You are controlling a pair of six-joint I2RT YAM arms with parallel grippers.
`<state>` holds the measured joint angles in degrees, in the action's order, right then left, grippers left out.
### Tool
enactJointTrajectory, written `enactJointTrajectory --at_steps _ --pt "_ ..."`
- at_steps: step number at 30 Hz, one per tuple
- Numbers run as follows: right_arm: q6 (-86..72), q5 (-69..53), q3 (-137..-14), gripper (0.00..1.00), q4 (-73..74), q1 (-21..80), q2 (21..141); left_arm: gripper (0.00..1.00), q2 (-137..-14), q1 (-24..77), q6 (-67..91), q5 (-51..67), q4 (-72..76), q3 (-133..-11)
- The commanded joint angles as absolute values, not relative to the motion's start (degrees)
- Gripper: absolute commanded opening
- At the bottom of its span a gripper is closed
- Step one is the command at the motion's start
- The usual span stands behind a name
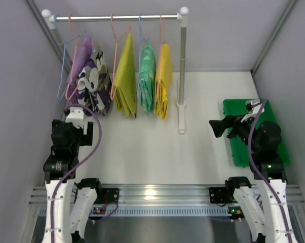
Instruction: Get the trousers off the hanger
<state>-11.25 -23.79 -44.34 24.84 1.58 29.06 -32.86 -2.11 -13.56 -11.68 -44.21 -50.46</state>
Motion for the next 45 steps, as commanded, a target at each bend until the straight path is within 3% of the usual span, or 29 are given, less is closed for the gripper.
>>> enactJointTrajectory --at_steps 1,9,15,24,30,36,45 --pt "-17.38 -24.26 -45.88 1.00 22.41 1.32 29.88 0.99 -33.22 -2.29 -13.01 -12.57 -44.03 -52.82" --pt "-32.85 -33.74 -45.96 1.00 14.50 1.41 35.76 0.99 -31.11 -2.29 -12.66 -12.74 -44.82 -59.15" --pt "-47.62 -36.83 -54.21 0.97 1.68 5.35 46.13 0.99 -31.29 -2.37 -10.81 -9.68 -46.32 -60.38" --pt "-61.25 -26.99 -66.44 0.73 -7.47 19.14 59.05 0.99 -33.66 -2.29 -8.97 -7.29 -46.93 -64.51" --pt "-66.00 -23.90 -73.99 0.63 -10.11 25.39 69.51 0.99 -34.36 -2.29 -8.70 -6.94 -47.37 -65.21" --pt "-69.17 -25.84 -83.74 0.62 -10.89 27.77 82.24 0.99 -36.47 -2.37 -9.23 -7.56 -47.72 -68.63" --pt "-71.54 -25.93 -92.71 0.58 -13.89 29.27 92.02 0.99 -37.44 -2.37 -9.93 -8.17 -48.08 -69.96"
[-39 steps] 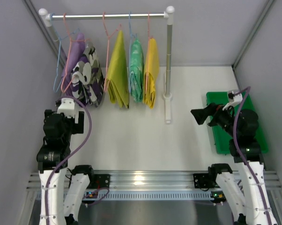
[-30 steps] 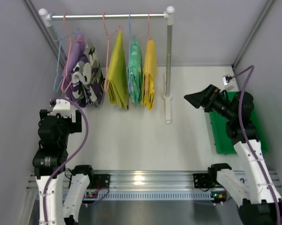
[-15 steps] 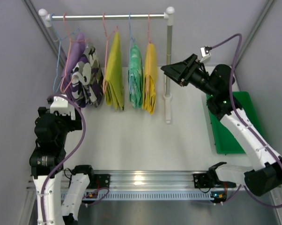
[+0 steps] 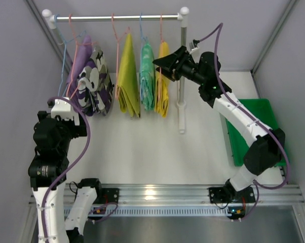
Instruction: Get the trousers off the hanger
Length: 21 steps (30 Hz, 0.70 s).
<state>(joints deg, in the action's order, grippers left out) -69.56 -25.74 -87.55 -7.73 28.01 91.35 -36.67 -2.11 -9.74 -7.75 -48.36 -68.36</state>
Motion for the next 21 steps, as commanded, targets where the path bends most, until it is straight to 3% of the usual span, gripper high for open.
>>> enactJointTrajectory --at_steps 1,21 --pt "-71.63 -25.93 -93.25 0.57 -14.15 29.27 92.98 0.99 -37.35 -2.37 -10.02 -8.17 -48.16 -69.87" --pt "-77.08 -27.07 -92.11 0.32 -12.75 32.96 92.55 0.99 -39.46 -2.37 -7.65 -6.85 -47.29 -73.92"
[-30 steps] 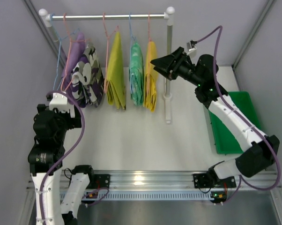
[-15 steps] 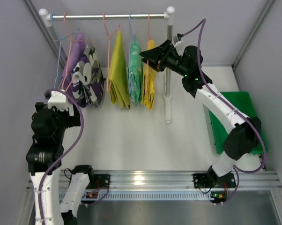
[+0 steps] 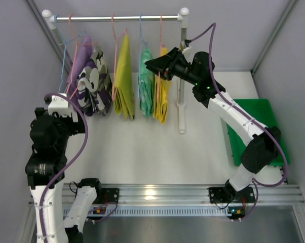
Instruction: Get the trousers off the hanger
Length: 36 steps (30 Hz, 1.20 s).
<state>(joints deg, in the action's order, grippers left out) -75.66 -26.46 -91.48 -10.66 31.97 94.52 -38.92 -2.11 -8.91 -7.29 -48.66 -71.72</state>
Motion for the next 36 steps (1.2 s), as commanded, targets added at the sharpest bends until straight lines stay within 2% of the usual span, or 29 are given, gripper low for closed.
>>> enactJointTrajectory --at_steps 1,6,8,9,11,17,21,36 --pt "-77.25 -27.16 -91.76 0.31 -12.66 33.05 92.29 0.99 -39.46 -2.37 -7.65 -6.86 -47.11 -73.74" --pt "-77.70 -27.42 -89.22 0.31 -12.13 33.22 90.27 0.99 -39.37 -2.37 -7.56 -6.59 -46.85 -72.95" --pt "-77.52 -27.60 -88.86 0.32 -11.60 33.22 89.91 0.99 -39.46 -2.37 -7.56 -6.42 -46.58 -72.95" --pt "-77.52 -27.77 -88.60 0.38 -11.34 33.22 89.65 0.99 -39.55 -2.37 -7.47 -6.33 -46.50 -72.95" --pt "-77.08 -27.86 -88.42 0.38 -10.90 33.22 89.47 0.99 -39.55 -2.37 -7.47 -6.33 -46.41 -72.95" --pt "-76.64 -28.04 -88.86 0.17 -10.63 33.31 89.74 0.99 -39.29 -2.37 -7.38 -6.59 -46.32 -72.77" --pt "-77.25 -28.74 -89.74 0.00 -10.81 33.31 89.91 0.99 -39.46 -2.37 -7.21 -6.33 -45.79 -72.51" --pt "-74.88 -33.84 -100.28 0.00 -30.40 29.36 91.67 0.99 -42.01 -2.37 -8.00 -6.42 -41.75 -74.97"
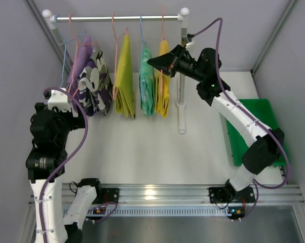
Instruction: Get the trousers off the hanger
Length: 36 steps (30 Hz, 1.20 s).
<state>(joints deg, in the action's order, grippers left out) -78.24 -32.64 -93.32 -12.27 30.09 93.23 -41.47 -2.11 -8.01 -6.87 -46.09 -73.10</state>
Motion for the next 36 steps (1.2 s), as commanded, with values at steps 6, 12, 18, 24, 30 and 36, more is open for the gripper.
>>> enactJointTrajectory --at_steps 6,12,18,24,30,36 --pt "-72.17 -35.33 -102.39 0.00 -32.42 28.57 92.64 0.99 -42.45 -2.37 -6.59 -5.71 -41.13 -75.32" --pt "-69.88 -37.53 -99.50 0.00 -33.22 28.56 90.45 0.99 -44.38 -2.37 -4.14 -1.42 -42.19 -80.50" --pt "-67.94 -38.06 -88.43 0.00 -32.70 28.56 82.63 0.99 -47.81 -2.37 2.19 8.07 -44.29 -88.85" --pt "-63.03 -37.27 -79.02 0.00 -31.82 28.92 73.93 0.99 -50.71 -2.37 6.14 27.83 -44.39 -94.13" --pt "-58.01 -36.39 -74.18 0.00 -29.10 30.32 67.33 0.99 -54.31 -2.37 16.14 48.06 -37.73 -93.52" --pt "-53.97 -34.89 -71.63 0.00 -26.28 32.87 63.20 0.99 -57.48 -2.37 33.81 57.38 -17.80 -86.50"
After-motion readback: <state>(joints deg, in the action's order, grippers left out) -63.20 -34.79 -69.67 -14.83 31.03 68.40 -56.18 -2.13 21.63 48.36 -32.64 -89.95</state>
